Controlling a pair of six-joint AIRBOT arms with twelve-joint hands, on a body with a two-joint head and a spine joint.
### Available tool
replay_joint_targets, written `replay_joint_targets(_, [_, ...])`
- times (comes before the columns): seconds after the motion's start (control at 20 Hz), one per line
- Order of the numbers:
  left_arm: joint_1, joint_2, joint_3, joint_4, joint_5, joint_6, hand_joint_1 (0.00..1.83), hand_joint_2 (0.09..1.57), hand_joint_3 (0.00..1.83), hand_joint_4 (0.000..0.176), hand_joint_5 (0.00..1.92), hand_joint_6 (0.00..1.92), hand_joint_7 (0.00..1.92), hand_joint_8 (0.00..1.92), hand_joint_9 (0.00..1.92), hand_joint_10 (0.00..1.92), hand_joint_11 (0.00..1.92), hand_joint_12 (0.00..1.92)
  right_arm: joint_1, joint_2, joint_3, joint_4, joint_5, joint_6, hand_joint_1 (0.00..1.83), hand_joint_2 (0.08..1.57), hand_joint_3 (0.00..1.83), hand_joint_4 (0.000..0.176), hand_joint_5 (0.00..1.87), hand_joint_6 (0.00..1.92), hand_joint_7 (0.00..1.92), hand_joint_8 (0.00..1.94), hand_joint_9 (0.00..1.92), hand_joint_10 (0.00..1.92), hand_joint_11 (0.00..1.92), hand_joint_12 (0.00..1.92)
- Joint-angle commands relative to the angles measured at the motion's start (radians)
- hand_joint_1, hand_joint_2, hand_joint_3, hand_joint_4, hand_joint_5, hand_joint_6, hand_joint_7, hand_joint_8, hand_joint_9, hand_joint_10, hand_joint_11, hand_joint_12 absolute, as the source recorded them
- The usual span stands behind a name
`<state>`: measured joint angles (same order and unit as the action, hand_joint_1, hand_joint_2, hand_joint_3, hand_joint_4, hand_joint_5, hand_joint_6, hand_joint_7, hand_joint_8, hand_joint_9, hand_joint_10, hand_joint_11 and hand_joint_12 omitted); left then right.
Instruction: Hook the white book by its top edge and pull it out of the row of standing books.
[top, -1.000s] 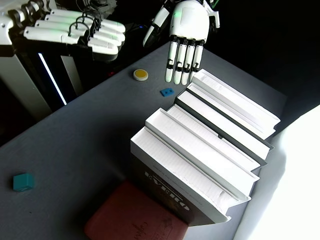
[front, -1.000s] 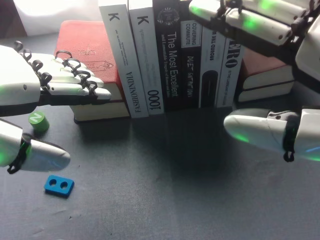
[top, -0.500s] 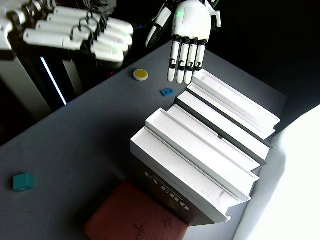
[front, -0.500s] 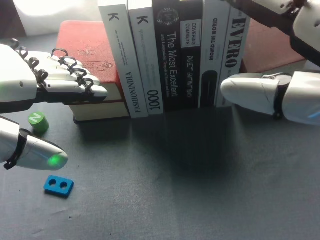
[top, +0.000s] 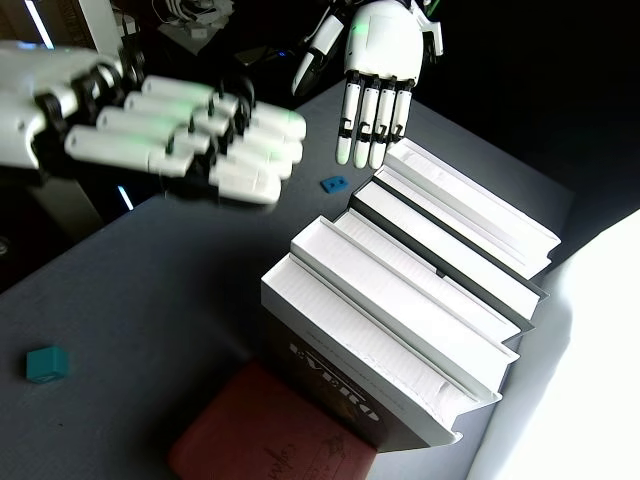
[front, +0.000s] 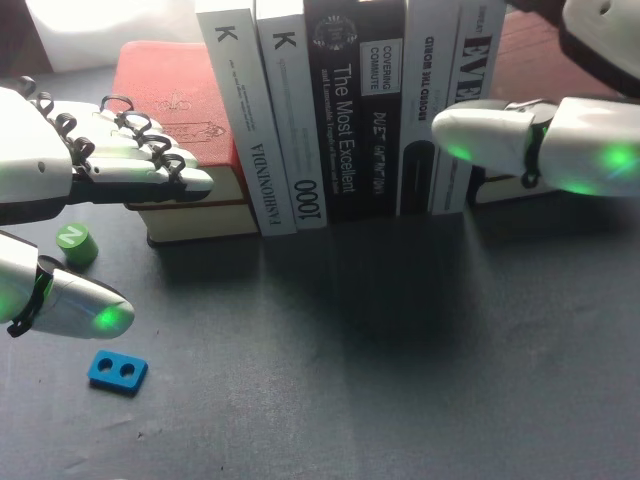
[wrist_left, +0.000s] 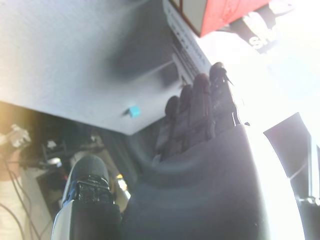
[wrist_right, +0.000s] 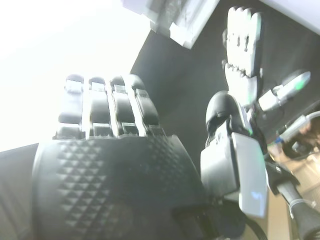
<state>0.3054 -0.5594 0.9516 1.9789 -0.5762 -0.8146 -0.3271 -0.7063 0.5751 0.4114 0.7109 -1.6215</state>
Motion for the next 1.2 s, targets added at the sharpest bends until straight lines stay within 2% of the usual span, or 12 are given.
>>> replay_joint_targets(0.0, [-0.007, -0.001, 0.006, -0.047, 0.027, -0.003, 0.0, 1.16, 0.01, 0.0, 0.01, 0.0, 0.0, 0.0, 0.0, 0.0, 0.01, 0.0, 0.007, 0.0, 0.0, -0.026, 0.15, 0.012, 0.0, 1.19, 0.0, 0.0, 0.0, 0.0, 0.0, 0.0, 0.0, 0.0, 0.0, 0.0])
replay_joint_targets(0.2, [-0.008, 0.006, 0.004, -0.047, 0.026, -0.007, 0.0, 1.17, 0.01, 0.0, 0.0, 0.0, 0.0, 0.0, 0.0, 0.0, 0.0, 0.0, 0.0, -0.003, -0.01, -0.018, 0.164, 0.117, 0.0, 1.19, 0.0, 0.0, 0.0, 0.0, 0.0, 0.0, 0.0, 0.0, 0.0, 0.0])
replay_joint_targets(0.3, [-0.008, 0.004, 0.007, -0.047, 0.026, -0.007, 0.0, 1.17, 0.01, 0.0, 0.0, 0.0, 0.0, 0.0, 0.0, 0.0, 0.0, 0.0, -0.038, -0.001, -0.01, 0.003, 0.188, 0.135, 0.0, 1.19, 0.0, 0.0, 0.0, 0.0, 0.0, 0.0, 0.0, 0.0, 0.0, 0.0])
replay_joint_targets(0.4, [-0.008, -0.008, 0.017, -0.047, 0.023, -0.007, 0.0, 1.16, 0.01, 0.0, 0.0, 0.0, 0.0, 0.0, 0.0, 0.0, 0.0, 0.0, -0.071, 0.021, -0.003, -0.014, 0.261, 0.151, 0.0, 1.19, 0.0, 0.0, 0.0, 0.0, 0.0, 0.0, 0.0, 0.0, 0.0, 0.0])
replay_joint_targets(0.65, [-0.008, -0.011, 0.02, -0.046, 0.022, -0.006, 0.0, 1.17, 0.01, 0.0, 0.0, 0.0, 0.0, 0.0, 0.0, 0.0, 0.0, 0.0, -0.074, 0.026, 0.011, -0.053, 0.262, 0.137, 0.0, 1.17, 0.0, 0.0, 0.02, 0.01, 0.0, 0.0, 0.0, 0.0, 0.0, 0.0])
replay_joint_targets(0.85, [-0.01, -0.011, 0.023, -0.046, 0.021, -0.003, 0.0, 1.17, 0.01, 0.0, 0.0, 0.0, 0.0, 0.0, 0.0, 0.0, 0.0, 0.0, -0.109, 0.024, 0.033, -0.116, 0.294, 0.18, 0.0, 1.17, 0.0, 0.0, 0.01, 0.0, 0.0, 0.0, 0.0, 0.0, 0.0, 0.0])
replay_joint_targets(1.15, [-0.012, -0.008, 0.016, -0.046, 0.02, -0.001, 0.0, 1.17, 0.0, 0.0, 0.0, 0.0, 0.0, 0.0, 0.0, 0.0, 0.01, 0.0, -0.116, 0.046, 0.031, -0.144, 0.266, 0.23, 0.0, 1.19, 0.01, 0.0, 0.0, 0.0, 0.0, 0.0, 0.0, 0.0, 0.0, 0.0])
